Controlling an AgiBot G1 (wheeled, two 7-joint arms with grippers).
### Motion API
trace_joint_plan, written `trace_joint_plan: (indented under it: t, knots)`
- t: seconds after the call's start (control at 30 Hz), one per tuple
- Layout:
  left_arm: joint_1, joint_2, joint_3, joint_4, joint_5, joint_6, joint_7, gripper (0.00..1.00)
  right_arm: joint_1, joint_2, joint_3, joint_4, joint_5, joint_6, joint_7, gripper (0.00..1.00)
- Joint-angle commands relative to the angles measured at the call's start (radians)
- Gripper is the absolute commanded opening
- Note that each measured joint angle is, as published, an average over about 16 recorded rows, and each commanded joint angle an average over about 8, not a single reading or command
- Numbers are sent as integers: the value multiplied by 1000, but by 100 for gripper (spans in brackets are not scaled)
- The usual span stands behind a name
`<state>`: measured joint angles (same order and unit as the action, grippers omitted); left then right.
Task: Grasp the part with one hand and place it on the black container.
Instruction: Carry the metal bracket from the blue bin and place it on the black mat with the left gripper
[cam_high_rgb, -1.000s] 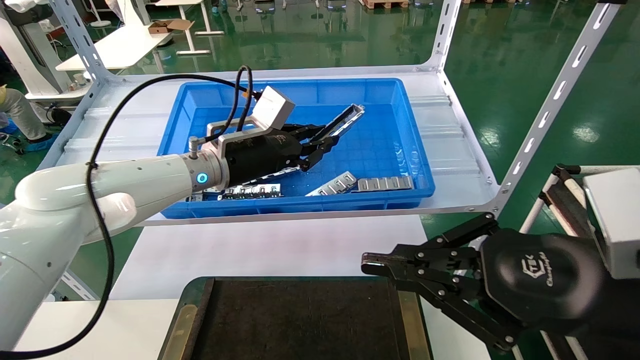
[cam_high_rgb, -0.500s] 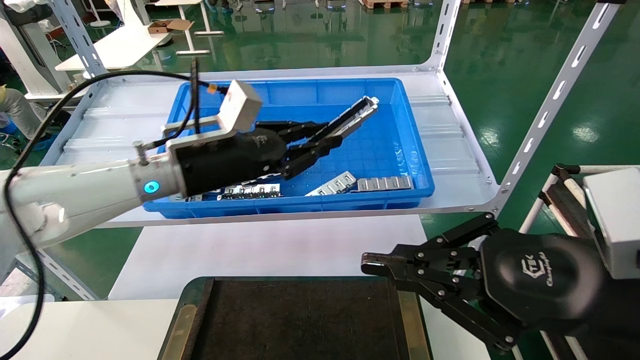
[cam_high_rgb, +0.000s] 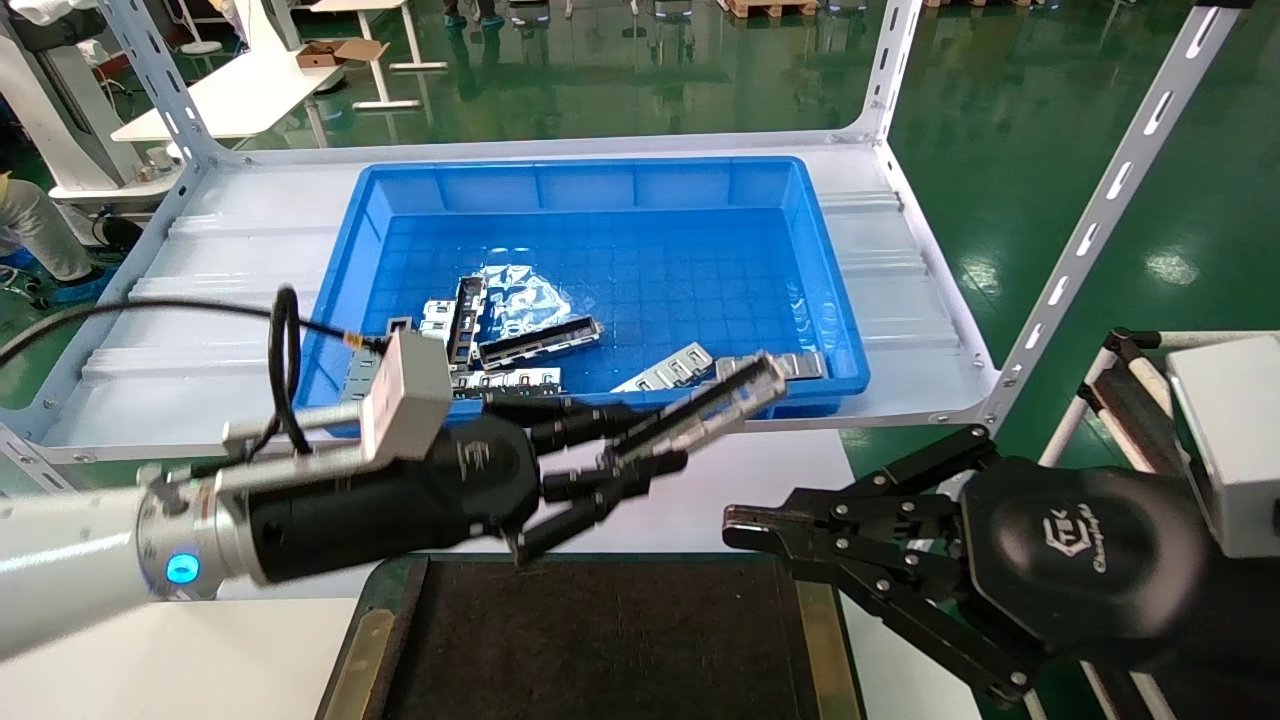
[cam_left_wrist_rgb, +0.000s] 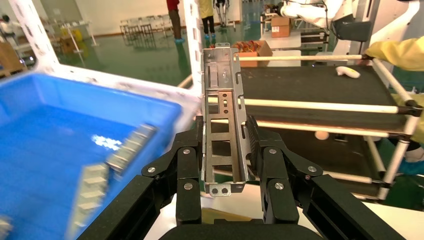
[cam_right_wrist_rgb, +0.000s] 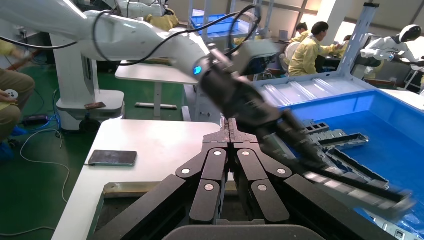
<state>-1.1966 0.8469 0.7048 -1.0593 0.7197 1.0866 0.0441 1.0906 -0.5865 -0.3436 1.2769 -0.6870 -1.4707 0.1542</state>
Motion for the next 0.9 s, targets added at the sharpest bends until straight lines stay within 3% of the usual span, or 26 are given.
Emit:
trace_joint_plan:
  t: [0.03, 0.17, 0.3, 0.63, 0.9]
  knots:
    - [58, -41, -3, -103, -10, -38, -25, 0, 0, 0, 0, 0, 0, 0, 0, 0]
    - [174, -90, 5, -243, -18, -140, -62, 0, 0, 0, 0, 0, 0, 0, 0, 0]
    - [267, -99, 18, -292, -25, -212, -72, 0, 0, 0, 0, 0, 0, 0, 0, 0]
    - [470, -53, 58, -296, -58, -373, -102, 0, 0, 0, 0, 0, 0, 0, 0, 0]
    - [607, 26, 72, -295, -71, -583, -113, 0, 0, 0, -1, 0, 0, 0, 0, 0]
